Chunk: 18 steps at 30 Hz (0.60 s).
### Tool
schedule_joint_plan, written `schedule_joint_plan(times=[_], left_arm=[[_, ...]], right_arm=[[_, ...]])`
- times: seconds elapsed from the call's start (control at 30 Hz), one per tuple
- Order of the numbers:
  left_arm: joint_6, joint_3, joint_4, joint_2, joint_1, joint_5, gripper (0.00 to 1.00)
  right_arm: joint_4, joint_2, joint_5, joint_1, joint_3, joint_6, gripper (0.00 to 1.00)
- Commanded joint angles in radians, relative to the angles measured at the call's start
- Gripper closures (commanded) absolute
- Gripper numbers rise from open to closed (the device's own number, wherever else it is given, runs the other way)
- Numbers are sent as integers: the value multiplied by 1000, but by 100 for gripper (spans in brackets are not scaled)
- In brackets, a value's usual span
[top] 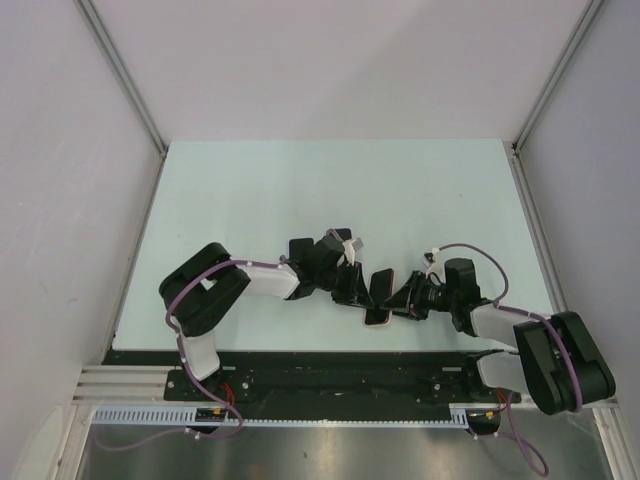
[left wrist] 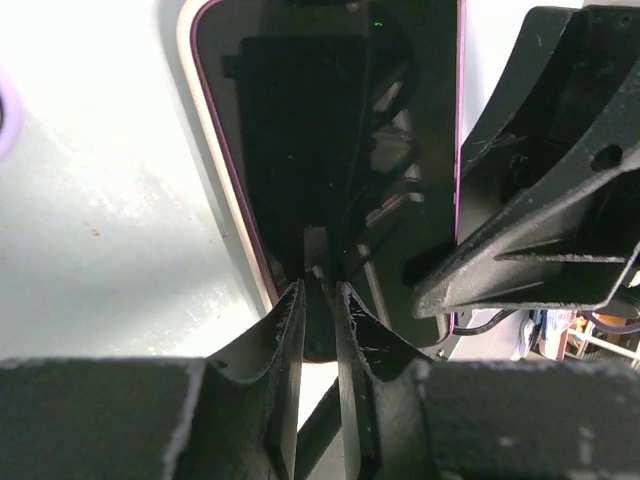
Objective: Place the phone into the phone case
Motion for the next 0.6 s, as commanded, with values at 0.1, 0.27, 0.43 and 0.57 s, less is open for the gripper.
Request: schedule_joint_plan(times=[0.1, 0.27, 0.43, 0.57], left_arm=[[-12, -9, 53, -12, -17, 16, 77], [-14, -9, 54, -7, -22, 19, 76], [-17, -8, 60, -15, -20, 30, 75], [47, 46, -66, -74, -20, -22, 66]], right_arm=[[-224, -119, 119, 5, 69, -112, 90], [-278, -112, 158, 6, 86, -144, 100], [-282, -83, 153, -4, 89, -168, 100], [-304, -107, 93, -31, 132, -195, 100]])
